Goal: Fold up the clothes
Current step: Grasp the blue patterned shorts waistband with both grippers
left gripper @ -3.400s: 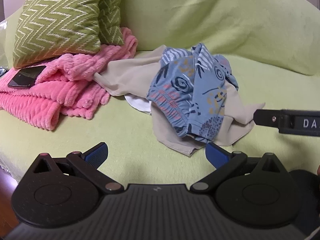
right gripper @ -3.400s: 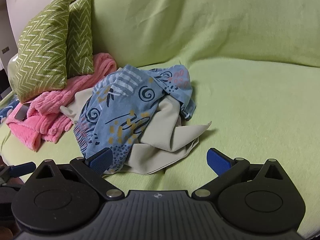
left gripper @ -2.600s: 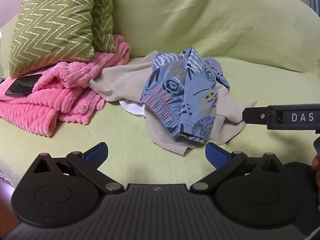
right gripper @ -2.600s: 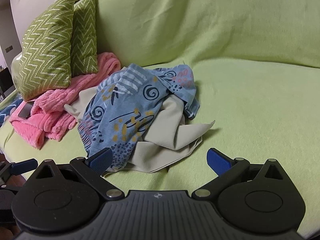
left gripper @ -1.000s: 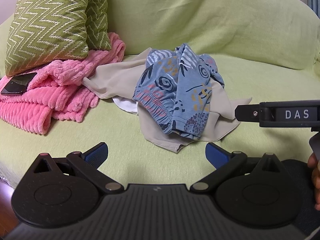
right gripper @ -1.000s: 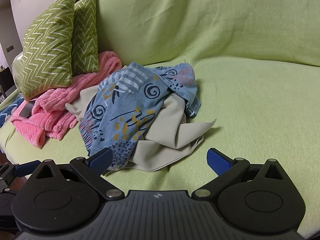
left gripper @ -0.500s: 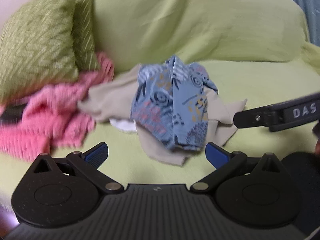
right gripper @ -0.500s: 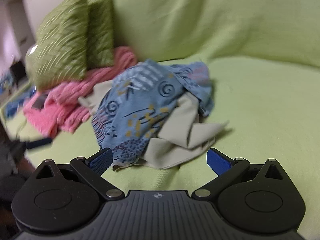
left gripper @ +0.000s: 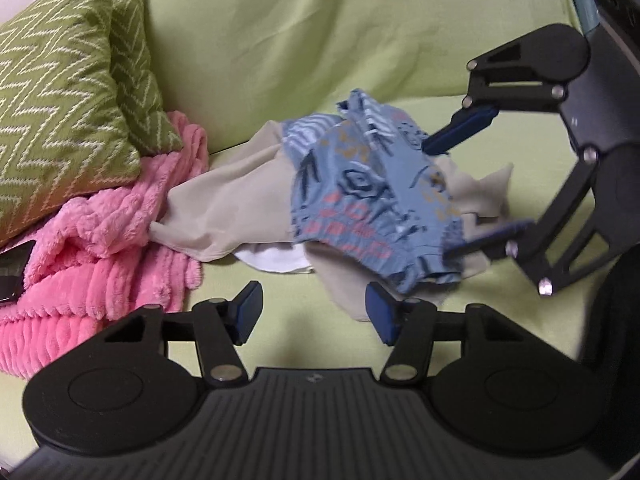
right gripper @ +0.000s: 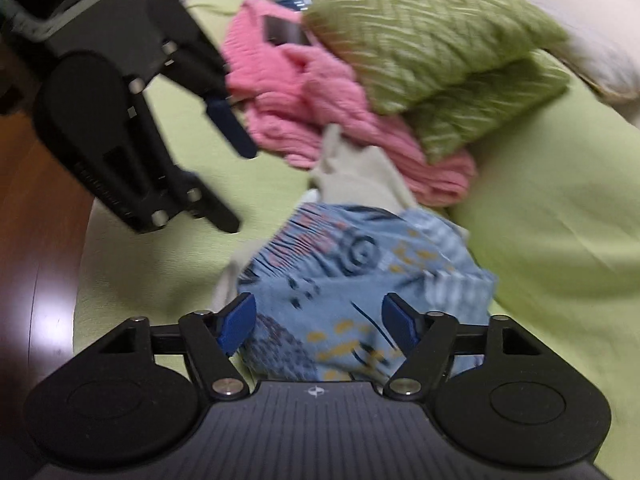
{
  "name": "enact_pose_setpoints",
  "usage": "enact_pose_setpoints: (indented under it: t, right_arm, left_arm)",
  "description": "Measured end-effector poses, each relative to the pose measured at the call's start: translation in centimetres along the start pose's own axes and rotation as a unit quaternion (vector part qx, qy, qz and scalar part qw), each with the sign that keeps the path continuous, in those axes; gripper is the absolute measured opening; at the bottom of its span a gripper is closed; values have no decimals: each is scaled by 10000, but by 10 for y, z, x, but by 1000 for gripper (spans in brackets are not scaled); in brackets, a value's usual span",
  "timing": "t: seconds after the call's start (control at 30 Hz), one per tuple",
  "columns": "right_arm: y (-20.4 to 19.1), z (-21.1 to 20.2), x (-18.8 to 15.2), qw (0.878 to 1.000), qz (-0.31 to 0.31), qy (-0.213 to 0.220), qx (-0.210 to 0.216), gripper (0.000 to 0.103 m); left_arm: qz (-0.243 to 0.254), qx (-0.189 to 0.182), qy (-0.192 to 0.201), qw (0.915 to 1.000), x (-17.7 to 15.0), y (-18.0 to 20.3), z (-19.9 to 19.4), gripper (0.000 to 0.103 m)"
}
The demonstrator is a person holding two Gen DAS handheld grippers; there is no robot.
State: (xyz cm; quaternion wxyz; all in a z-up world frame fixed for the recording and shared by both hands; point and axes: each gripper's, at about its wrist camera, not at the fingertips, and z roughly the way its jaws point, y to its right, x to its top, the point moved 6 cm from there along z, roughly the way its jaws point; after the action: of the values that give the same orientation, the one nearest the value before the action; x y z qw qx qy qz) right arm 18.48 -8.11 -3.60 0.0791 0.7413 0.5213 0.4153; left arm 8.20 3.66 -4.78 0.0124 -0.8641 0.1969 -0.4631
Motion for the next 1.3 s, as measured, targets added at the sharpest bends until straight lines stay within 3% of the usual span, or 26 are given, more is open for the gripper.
enact_pose_setpoints:
  t: [0.03,0.1,0.17,0.23,0.33,0.4,0.47,0.57,0.67,0.7,0.9,1.1,1.17,1.2,1.23,1.3]
  right_arm:
    - [-4,5,0,9999,-145,-50,39,72]
    - [-11,14,-3,9988,-451,-175,83,59]
    - [-8,19,-8,9992,-324,-216,87,25]
    - [6,12,-13,9996,258,-90,79,4]
    - [31,-7,-26,9912,1314,180,-2,1]
    - [52,-23,-43,9775,2072,368,-151,1]
    - [75,-40,-65,9492,3088,587,-146,0]
    - [103,-58,-103,8905,4464,886,-14,1]
    - [117,-68,-137,8455,5240,1028,59,1]
    - [119,-71,-147,8371,5371,1035,20,1]
    - [119,-78,-185,8160,5700,914,-291,2]
    - [120,-86,-205,8057,5825,995,-397,2]
    - [120,-92,-210,8051,5821,1036,-478,2]
    - [120,-99,-213,8052,5812,1049,-524,2]
    - [120,-102,-216,8048,5811,1063,-569,2]
    - [121,-109,-220,8023,5831,1083,-679,1]
  left_arm:
    - [-24,1,-2,10000,-1,-2,1,55]
    - [-76,-3,-2,10000,-2,-5,3,61]
    - [-85,-43,46,9999,-2,-5,4,64]
    - [-51,-141,197,9997,-1,-2,2,65]
    - [159,-235,475,9985,3,8,-1,67]
    - [427,-235,588,9971,7,16,0,68]
    - [692,-250,695,9949,12,26,1,68]
    - [898,-396,843,9916,24,43,7,71]
    - [1105,-481,988,9878,39,63,14,71]
    - [1189,-490,1040,9862,43,69,16,71]
    - [1603,-568,1200,9781,70,111,32,70]
    - [2509,-823,1560,9518,91,172,25,67]
    - [2847,-745,1524,9435,94,187,30,52]
    - [2976,-774,1452,9404,95,195,33,39]
    - [3024,-834,1373,9396,95,199,36,29]
    - [2944,-971,1265,9423,100,204,37,21]
